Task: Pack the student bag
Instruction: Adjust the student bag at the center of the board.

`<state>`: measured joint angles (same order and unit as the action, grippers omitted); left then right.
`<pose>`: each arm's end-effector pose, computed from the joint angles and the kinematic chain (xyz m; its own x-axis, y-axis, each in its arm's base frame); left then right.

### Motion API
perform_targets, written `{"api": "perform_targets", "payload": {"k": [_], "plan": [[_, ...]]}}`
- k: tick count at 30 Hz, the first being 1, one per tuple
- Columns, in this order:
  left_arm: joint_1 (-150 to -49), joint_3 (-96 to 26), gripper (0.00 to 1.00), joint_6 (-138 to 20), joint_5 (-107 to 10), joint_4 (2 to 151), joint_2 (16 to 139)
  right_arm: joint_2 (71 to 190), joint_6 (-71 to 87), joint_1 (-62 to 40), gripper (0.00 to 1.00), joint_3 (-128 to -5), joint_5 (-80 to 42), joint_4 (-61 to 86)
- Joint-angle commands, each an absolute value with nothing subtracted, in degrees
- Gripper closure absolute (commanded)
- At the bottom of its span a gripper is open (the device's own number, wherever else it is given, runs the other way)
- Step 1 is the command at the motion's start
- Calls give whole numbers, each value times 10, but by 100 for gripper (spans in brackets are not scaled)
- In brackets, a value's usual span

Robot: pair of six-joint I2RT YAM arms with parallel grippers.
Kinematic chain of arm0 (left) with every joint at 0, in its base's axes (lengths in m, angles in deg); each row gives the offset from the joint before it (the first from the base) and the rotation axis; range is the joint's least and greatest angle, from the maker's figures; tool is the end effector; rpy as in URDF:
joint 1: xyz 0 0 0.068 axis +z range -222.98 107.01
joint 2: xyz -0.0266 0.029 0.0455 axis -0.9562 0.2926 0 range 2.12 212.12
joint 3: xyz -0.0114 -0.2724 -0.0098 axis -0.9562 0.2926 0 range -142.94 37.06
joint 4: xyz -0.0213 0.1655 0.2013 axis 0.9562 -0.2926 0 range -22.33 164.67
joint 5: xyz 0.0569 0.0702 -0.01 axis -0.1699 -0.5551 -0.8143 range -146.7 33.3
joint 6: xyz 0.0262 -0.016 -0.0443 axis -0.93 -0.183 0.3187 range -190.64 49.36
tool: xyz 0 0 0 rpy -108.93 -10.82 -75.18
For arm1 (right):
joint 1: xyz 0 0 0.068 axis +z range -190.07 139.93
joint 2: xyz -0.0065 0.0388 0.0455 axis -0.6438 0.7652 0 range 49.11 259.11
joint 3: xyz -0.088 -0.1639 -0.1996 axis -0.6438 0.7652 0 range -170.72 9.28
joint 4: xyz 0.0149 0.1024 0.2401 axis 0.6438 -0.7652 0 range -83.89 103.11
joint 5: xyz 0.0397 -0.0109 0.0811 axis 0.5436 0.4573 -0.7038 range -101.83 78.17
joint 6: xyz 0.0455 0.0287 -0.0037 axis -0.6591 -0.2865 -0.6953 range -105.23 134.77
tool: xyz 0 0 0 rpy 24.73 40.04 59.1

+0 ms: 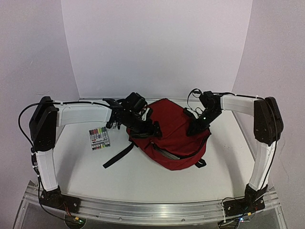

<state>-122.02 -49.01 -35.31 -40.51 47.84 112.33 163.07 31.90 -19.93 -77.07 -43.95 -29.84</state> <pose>0.2727 -0.3292 0.2318 -0.9013 0.1911 -0.3887 0.3911 0.7446 -0.5409 0.3754 0.1579 0.1961 -0.7113 -0.5266 -0.4655 -0.6981 0.6060 0.3813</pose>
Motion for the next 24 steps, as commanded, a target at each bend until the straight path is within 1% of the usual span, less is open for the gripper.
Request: {"api": "perform_targets", "payload": {"k": [1, 6, 9, 12, 14, 16, 24], "plan": [[-1218, -481, 12, -344, -468, 461, 1074, 1636, 306, -186, 67, -825, -405, -279], [-1223, -505, 13, -376, -445, 440, 1079, 1583, 426, -194, 65, -862, -362, -411], [-1241, -527, 13, -413, -440, 432, 1083, 1549, 481, -199, 69, -848, -337, -487], [-1245, -530, 14, -417, -441, 433, 1085, 1519, 513, -199, 75, -807, -326, -525], [-1244, -526, 14, -416, -441, 437, 1084, 1513, 519, -199, 79, -777, -321, -525], [-1244, -524, 14, -414, -446, 438, 1085, 1524, 505, -198, 80, -763, -322, -508], [-1244, -498, 12, -405, -454, 434, 1072, 1597, 434, -163, 81, -752, -309, -416]]}}
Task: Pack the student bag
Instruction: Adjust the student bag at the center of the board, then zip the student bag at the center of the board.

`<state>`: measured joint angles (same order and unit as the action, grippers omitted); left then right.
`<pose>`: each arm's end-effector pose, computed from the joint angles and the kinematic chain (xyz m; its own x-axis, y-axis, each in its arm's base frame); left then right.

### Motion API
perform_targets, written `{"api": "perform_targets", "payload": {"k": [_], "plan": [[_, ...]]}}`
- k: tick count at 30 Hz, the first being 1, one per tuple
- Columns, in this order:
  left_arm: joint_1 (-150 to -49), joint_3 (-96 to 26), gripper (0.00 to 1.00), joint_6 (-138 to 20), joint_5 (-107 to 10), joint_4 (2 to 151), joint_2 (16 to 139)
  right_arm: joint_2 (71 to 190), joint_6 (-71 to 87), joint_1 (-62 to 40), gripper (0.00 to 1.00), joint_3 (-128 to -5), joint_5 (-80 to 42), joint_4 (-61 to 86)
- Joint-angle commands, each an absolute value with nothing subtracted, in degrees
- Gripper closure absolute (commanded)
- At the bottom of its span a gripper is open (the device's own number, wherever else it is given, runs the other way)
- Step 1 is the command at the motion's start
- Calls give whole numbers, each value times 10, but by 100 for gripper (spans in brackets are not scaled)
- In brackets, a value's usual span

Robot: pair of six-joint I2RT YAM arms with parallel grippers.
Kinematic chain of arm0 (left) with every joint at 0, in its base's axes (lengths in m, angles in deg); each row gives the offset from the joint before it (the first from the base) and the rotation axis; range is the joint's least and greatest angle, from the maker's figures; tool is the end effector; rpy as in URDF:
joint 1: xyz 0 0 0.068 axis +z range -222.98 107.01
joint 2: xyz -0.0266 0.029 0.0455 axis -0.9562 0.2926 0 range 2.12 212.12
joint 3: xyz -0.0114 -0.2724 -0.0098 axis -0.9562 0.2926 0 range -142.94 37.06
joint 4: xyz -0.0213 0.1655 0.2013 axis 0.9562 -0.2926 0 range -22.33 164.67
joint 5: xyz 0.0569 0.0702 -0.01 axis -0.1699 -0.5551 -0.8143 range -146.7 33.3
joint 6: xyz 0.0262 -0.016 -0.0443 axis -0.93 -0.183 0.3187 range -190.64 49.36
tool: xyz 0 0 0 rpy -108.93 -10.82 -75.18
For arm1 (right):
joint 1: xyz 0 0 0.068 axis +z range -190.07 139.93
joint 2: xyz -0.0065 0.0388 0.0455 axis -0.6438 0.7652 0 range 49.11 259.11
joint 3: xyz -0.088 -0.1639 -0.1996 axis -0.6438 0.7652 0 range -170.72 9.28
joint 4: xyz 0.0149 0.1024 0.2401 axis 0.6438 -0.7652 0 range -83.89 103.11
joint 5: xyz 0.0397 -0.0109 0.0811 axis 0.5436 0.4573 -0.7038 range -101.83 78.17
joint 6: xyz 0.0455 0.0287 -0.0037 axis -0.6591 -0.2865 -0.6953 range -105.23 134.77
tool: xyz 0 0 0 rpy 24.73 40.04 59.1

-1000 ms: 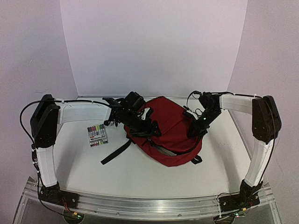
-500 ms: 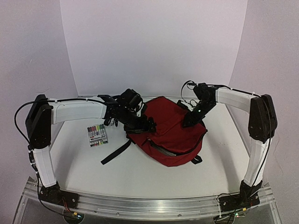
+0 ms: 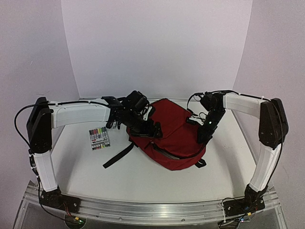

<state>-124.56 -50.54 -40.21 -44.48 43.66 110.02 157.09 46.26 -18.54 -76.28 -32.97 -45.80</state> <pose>0.2549 -0.3334 0.2511 -0.8476 0.2720 -0.4555 0.4855 0.7440 -0.4591 0.3367 0.1467 0.2206 -0.5790 -0.7522 -0.3146 -0.8153 0.5333 0.2254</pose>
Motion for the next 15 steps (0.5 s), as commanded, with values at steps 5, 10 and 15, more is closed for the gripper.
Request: {"api": "perform_targets", "payload": {"k": [5, 10, 15], "plan": [[-1253, -466, 16, -426, -465, 417, 1054, 1612, 410, -151, 73, -767, -320, -408], [-1255, -398, 23, -428, -471, 449, 1013, 1585, 420, -150, 58, -816, -379, -444], [-1255, -366, 25, -462, -486, 479, 1005, 1584, 440, -150, 49, -906, -459, -500]]}}
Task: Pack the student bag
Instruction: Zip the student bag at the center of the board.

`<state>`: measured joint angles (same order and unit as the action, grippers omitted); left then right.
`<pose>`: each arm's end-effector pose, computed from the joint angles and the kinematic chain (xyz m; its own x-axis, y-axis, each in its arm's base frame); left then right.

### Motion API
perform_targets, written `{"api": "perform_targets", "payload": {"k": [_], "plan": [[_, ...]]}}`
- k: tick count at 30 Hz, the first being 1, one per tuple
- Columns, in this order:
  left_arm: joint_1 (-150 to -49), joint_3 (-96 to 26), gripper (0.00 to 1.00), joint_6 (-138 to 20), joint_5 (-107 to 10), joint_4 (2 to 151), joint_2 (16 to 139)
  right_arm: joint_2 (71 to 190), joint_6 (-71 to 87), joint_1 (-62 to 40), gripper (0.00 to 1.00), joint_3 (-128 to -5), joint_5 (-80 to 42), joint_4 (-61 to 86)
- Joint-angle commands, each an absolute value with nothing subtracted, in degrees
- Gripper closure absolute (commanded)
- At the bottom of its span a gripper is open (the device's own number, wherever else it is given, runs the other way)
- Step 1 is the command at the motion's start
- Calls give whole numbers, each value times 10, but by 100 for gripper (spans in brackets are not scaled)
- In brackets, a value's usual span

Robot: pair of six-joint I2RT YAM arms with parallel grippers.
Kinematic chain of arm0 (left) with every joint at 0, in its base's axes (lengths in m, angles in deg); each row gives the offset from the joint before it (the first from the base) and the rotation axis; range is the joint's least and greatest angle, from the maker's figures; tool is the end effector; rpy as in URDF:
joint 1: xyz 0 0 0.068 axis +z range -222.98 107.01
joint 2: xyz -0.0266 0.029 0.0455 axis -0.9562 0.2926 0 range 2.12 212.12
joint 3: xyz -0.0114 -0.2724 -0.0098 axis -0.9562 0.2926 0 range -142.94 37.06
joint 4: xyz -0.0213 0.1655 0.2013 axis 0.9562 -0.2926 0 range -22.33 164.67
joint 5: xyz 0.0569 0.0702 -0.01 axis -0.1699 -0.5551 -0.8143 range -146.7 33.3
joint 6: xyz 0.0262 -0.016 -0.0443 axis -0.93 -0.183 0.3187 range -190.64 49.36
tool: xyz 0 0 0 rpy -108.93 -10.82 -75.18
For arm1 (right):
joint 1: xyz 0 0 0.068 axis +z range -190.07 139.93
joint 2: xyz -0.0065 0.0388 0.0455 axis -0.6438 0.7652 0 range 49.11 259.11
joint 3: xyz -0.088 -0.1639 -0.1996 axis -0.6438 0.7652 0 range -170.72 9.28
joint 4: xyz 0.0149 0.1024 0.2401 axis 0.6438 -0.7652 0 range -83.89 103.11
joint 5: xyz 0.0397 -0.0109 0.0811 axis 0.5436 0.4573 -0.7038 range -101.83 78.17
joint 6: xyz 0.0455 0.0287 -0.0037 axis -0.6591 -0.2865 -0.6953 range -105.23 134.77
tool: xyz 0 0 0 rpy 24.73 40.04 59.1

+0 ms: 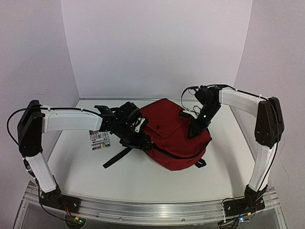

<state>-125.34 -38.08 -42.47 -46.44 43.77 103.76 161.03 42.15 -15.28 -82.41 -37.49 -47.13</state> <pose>0.2258 -0.3031 0.2246 -0.8490 0.3401 -0.4043 0.4957 0.7777 -0.3867 0.3447 0.1762 0.2253 -0.5913 -0.7297 -0.3432 -0.8051 0.5098 0.3032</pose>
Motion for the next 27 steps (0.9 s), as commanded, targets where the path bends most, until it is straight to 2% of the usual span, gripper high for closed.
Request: {"api": "perform_targets", "payload": {"k": [1, 8, 20, 23, 25, 27], "plan": [[-1255, -361, 25, -475, -487, 492, 1006, 1587, 439, -150, 48, -922, -472, -503], [-1254, -348, 34, -569, -488, 559, 1031, 1636, 388, -141, 46, -999, -529, -482], [-1255, -387, 55, -629, -509, 546, 1094, 1695, 299, -94, 46, -1017, -557, -361], [-1255, -391, 65, -635, -507, 551, 1102, 1716, 287, -90, 48, -1014, -555, -337], [-1261, -406, 79, -642, -505, 531, 1116, 1734, 282, -89, 51, -1014, -550, -333], [-1277, -423, 88, -654, -508, 502, 1125, 1747, 277, -89, 53, -1011, -543, -329]]}}
